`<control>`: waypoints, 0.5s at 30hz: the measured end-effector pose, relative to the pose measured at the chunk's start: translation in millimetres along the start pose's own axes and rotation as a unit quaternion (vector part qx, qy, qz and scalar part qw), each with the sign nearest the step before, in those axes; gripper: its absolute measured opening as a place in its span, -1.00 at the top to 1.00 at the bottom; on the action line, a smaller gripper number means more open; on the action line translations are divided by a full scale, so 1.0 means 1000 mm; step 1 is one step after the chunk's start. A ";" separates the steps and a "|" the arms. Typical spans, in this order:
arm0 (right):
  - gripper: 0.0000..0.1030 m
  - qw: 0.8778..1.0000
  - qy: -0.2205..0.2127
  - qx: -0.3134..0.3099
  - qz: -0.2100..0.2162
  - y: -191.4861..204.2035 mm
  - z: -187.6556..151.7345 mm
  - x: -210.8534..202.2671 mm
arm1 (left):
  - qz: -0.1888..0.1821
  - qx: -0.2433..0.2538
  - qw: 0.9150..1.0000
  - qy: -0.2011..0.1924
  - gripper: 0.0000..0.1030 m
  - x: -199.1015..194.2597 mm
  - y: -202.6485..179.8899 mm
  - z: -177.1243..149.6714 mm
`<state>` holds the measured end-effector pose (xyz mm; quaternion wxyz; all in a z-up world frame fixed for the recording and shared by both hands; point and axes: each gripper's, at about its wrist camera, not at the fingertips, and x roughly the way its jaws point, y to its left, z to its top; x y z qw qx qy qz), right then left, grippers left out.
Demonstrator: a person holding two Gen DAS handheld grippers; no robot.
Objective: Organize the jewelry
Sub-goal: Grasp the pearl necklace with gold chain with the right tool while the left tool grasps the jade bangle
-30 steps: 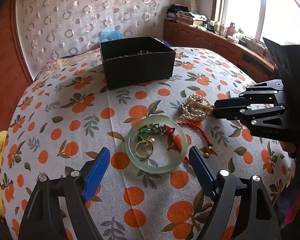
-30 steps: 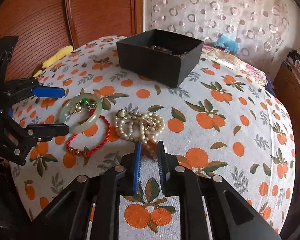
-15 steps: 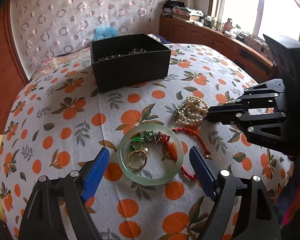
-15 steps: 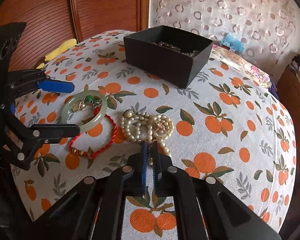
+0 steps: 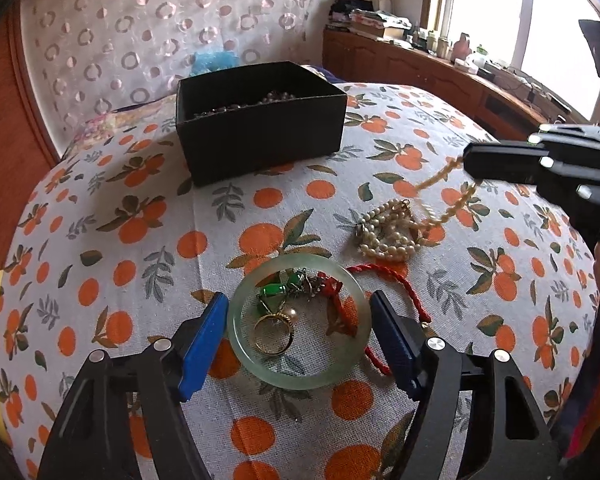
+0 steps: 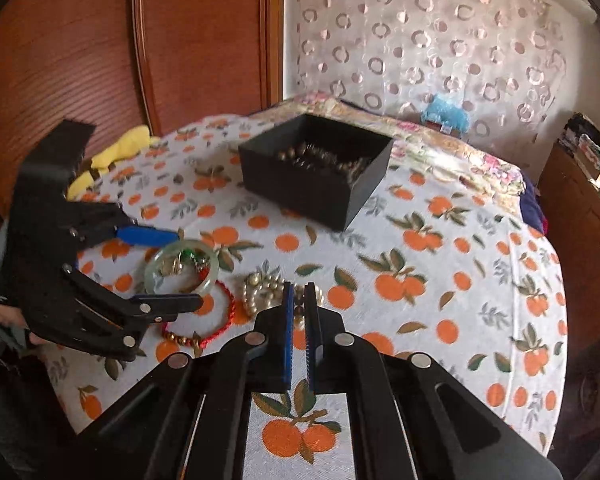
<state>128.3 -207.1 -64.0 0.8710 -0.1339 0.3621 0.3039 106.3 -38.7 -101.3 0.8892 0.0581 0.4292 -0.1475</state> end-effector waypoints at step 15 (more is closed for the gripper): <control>0.89 0.996 -0.083 -0.009 -0.018 -0.002 0.060 -0.058 | 0.012 -0.023 0.997 -0.079 -0.34 -0.054 0.019 0.024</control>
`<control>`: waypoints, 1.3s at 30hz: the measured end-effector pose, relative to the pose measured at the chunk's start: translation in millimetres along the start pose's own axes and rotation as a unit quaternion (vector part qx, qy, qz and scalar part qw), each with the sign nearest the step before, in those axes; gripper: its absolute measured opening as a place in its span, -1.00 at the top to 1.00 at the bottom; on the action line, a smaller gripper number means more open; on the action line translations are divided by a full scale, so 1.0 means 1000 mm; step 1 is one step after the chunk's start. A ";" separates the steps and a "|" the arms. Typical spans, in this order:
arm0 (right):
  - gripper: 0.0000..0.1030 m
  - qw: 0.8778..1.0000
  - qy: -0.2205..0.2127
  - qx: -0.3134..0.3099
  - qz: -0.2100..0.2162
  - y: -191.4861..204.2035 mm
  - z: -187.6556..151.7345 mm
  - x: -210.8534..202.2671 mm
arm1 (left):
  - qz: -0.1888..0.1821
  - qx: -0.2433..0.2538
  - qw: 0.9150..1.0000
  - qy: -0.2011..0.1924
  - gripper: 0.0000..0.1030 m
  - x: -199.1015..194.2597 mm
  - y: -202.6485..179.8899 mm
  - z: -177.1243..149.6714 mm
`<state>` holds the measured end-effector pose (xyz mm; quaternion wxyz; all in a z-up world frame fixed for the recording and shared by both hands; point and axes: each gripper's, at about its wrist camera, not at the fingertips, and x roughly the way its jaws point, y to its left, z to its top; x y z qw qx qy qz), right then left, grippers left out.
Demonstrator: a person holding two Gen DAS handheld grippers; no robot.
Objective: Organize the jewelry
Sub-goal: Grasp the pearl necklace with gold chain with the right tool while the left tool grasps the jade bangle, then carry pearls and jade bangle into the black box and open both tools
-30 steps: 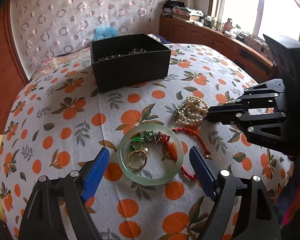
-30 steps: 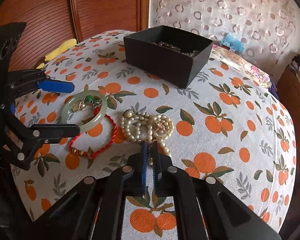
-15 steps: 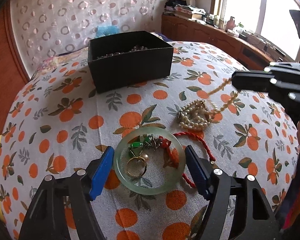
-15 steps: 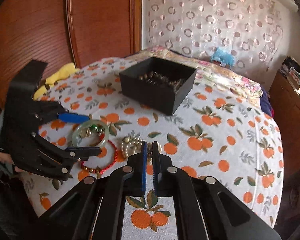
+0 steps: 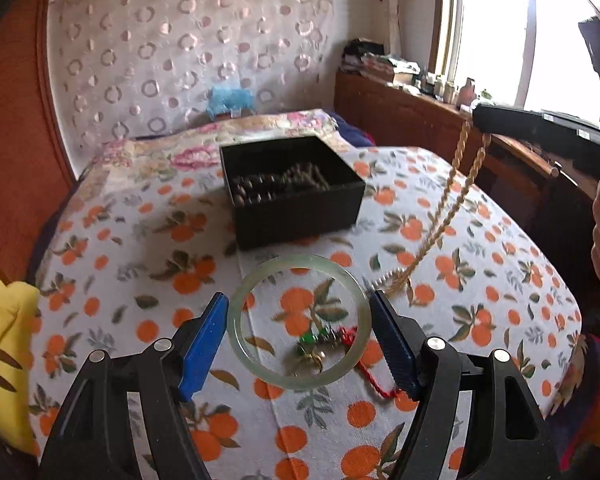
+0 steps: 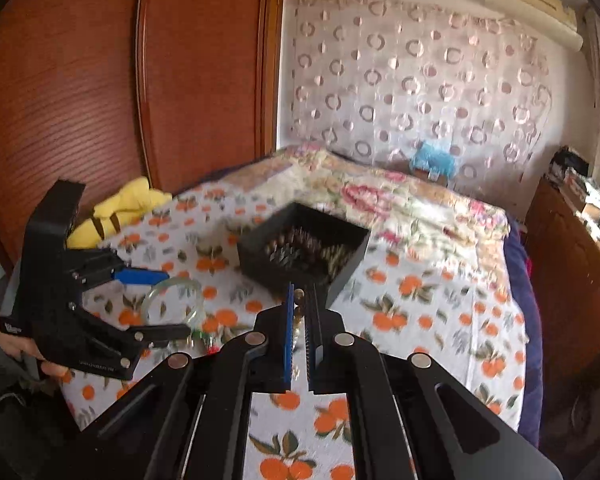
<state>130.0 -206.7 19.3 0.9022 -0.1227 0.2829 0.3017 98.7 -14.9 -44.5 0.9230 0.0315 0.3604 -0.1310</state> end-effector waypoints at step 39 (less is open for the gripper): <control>0.89 0.996 -0.057 -0.029 -0.059 -0.015 0.156 0.020 | 0.039 -0.002 0.997 -0.062 -0.34 -0.029 0.030 0.067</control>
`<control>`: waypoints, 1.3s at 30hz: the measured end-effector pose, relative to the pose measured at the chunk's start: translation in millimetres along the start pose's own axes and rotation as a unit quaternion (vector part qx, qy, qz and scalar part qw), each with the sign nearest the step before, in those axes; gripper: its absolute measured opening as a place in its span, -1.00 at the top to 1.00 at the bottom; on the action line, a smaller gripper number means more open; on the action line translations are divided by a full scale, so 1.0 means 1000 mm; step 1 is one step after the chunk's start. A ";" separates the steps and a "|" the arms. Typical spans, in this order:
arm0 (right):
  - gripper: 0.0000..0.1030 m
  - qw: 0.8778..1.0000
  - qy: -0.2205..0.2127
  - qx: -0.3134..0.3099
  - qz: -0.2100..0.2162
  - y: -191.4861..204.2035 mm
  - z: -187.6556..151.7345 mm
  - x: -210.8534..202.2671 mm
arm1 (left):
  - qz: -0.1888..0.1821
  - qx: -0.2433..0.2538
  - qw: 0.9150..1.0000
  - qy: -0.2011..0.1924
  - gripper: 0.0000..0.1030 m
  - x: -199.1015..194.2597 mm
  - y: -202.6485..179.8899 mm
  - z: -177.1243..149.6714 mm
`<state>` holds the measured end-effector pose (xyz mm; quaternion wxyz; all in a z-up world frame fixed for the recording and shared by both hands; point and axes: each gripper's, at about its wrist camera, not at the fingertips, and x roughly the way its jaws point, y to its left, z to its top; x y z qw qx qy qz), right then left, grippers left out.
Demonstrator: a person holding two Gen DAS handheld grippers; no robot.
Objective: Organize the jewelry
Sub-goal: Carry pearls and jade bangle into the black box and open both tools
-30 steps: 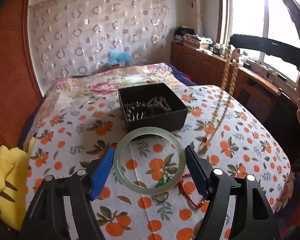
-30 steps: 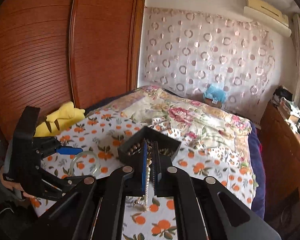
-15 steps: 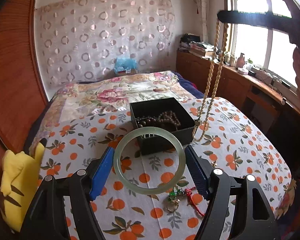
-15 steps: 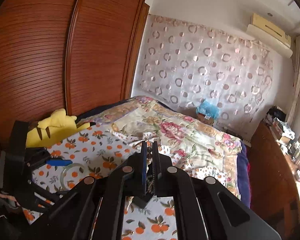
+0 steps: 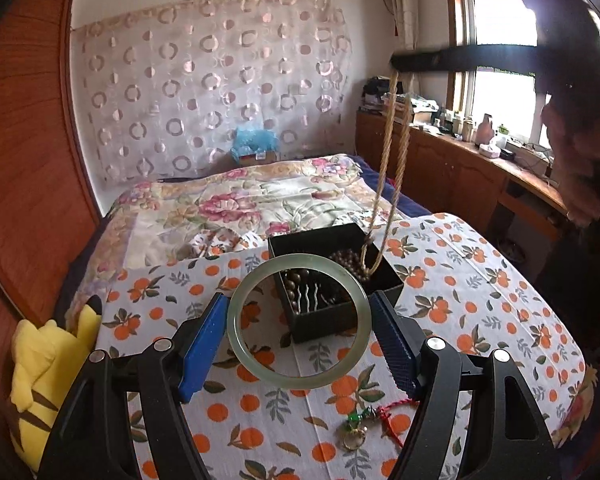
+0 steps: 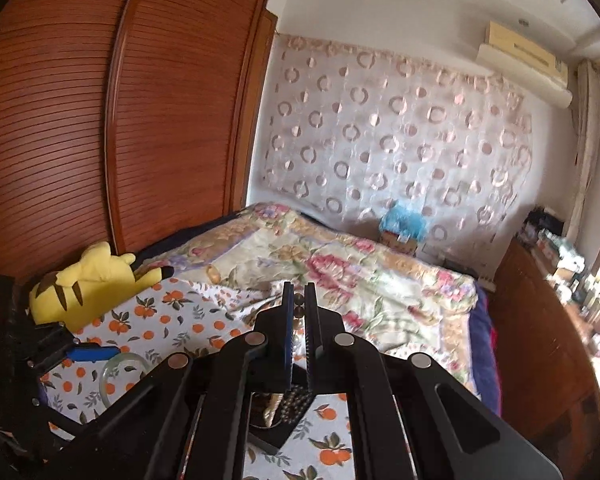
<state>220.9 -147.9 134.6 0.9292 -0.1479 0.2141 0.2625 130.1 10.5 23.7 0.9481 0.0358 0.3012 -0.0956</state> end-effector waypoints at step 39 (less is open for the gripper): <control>0.34 0.986 0.143 0.073 0.047 -0.018 -0.197 0.049 | 0.029 0.032 0.995 0.089 -0.52 0.143 -0.032 0.020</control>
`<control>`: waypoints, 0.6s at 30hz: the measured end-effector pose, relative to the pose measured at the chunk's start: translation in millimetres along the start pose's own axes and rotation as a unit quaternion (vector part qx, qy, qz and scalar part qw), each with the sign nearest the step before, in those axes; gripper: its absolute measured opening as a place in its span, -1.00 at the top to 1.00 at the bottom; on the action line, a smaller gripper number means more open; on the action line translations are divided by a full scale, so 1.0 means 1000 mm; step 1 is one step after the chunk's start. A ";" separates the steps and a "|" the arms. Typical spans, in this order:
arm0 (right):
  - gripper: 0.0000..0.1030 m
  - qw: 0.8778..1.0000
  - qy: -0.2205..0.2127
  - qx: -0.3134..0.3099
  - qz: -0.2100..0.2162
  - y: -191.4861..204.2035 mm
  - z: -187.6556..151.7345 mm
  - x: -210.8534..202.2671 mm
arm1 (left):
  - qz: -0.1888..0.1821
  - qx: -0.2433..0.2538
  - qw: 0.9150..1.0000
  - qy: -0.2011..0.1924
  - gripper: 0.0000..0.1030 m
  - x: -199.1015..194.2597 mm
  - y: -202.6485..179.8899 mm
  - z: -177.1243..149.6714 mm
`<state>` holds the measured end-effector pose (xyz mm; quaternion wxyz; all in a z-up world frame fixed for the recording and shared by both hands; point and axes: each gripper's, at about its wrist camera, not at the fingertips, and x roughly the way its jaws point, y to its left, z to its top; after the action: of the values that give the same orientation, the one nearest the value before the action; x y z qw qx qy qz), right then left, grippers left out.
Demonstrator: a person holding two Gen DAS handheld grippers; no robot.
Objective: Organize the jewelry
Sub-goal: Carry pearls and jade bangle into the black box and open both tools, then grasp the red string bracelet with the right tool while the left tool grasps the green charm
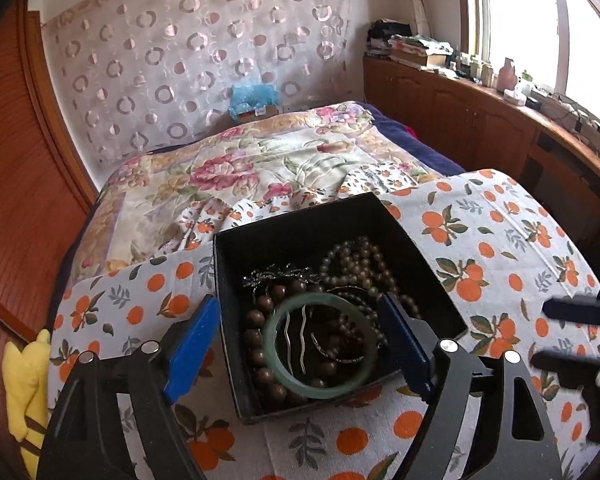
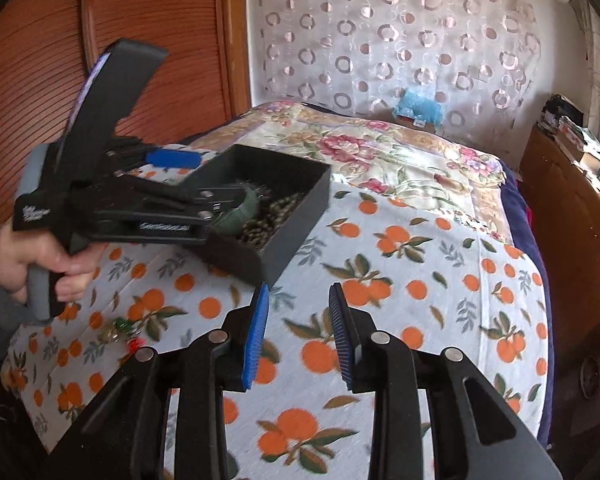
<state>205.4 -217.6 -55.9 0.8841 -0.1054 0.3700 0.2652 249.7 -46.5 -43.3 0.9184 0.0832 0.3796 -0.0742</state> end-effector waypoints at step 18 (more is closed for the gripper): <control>0.35 0.994 0.050 -0.063 0.069 0.094 -0.052 0.020 | -0.042 -0.034 0.999 0.003 -0.52 -0.071 0.036 -0.091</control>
<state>135.0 -151.0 -105.7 0.8355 -0.1481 0.4030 0.3430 144.4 13.3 -52.9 0.9157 0.0361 0.3879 -0.0992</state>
